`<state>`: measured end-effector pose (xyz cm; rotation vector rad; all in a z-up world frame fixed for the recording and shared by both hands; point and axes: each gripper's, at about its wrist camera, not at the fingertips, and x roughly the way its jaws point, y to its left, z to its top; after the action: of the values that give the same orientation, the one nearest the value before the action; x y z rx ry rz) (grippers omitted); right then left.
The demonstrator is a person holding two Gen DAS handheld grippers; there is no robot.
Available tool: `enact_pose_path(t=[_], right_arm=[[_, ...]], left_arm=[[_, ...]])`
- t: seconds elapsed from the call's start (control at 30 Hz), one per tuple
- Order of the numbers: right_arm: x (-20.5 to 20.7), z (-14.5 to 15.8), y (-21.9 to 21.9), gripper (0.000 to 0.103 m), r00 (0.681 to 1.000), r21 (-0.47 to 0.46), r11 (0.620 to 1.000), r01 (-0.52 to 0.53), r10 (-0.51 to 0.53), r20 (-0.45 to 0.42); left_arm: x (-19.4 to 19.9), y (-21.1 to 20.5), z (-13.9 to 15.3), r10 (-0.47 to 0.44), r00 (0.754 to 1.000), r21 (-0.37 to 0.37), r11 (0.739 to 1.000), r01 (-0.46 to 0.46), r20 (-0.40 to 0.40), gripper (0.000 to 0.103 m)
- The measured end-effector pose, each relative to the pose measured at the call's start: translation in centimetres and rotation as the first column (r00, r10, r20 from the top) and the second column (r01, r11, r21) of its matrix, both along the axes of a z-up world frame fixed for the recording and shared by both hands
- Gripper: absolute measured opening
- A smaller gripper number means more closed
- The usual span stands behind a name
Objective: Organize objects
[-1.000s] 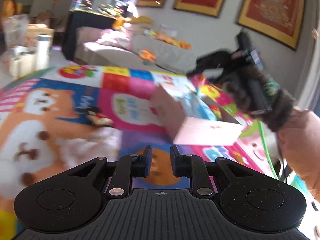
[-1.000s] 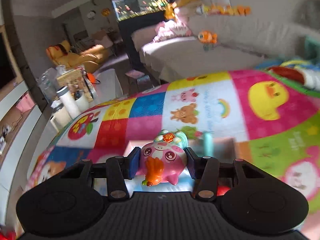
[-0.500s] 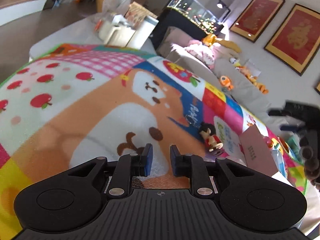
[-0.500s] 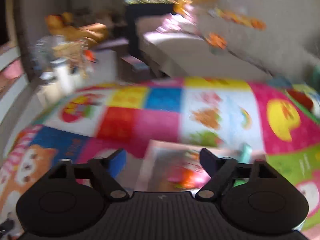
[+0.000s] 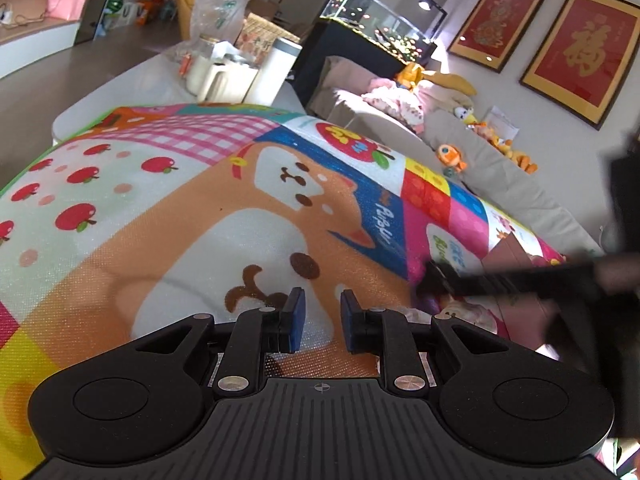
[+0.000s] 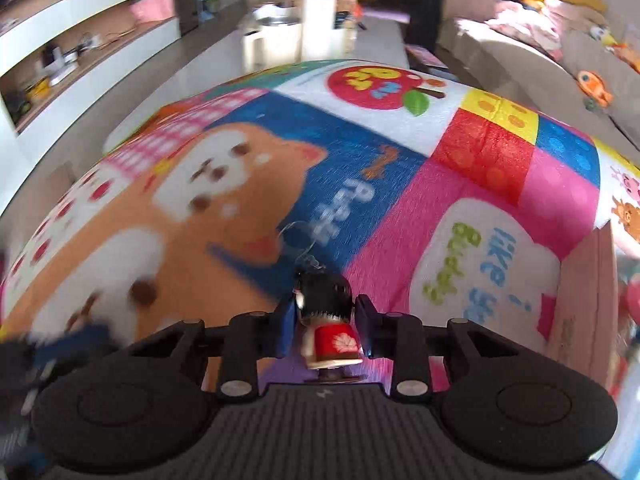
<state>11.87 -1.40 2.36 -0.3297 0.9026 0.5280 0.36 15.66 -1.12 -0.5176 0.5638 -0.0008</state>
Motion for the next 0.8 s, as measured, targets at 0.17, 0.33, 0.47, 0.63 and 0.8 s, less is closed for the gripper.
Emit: enact_pose_path(t=[0.17,0.33,0.47,0.63,0.8], right_arm=[[-6.6,-0.4,-4.5,0.031,0.999,-0.042,0.998,-0.045,0.045,0.011],[-10.9,-0.4,-10.4,0.036,0.999,0.010,0.999,0.045,-0.045,0.014],[-13.3,-0.7,-15.0,0.072,0.984,0.037,0.985,0.168,-0.170,0.062],[-14.7,-2.1,-18.7,0.088,0.952,0.075,0.958,0.276,-0.283,0.113],[-14.8,-3.2,-20.1,0.100,0.934,0.156,0.935,0.320,-0.339,0.117]], left_arm=[[0.0,-0.2,0.1,-0.002,1.000,0.016,1.000,0.002,-0.002,0.022],[-0.2,-2.0,0.9,-0.087,0.996,0.094,0.992,0.088,-0.007,0.022],[-2.5,-5.9,2.4,-0.305,0.952,0.176,0.937,0.300,-0.002,0.022],[-4.8,-11.8,2.8,-0.535,0.837,0.268,0.794,0.545,-0.118,0.023],[-4.6,-14.7,2.1,-0.498,0.843,0.401,0.744,0.535,-0.202,0.025]])
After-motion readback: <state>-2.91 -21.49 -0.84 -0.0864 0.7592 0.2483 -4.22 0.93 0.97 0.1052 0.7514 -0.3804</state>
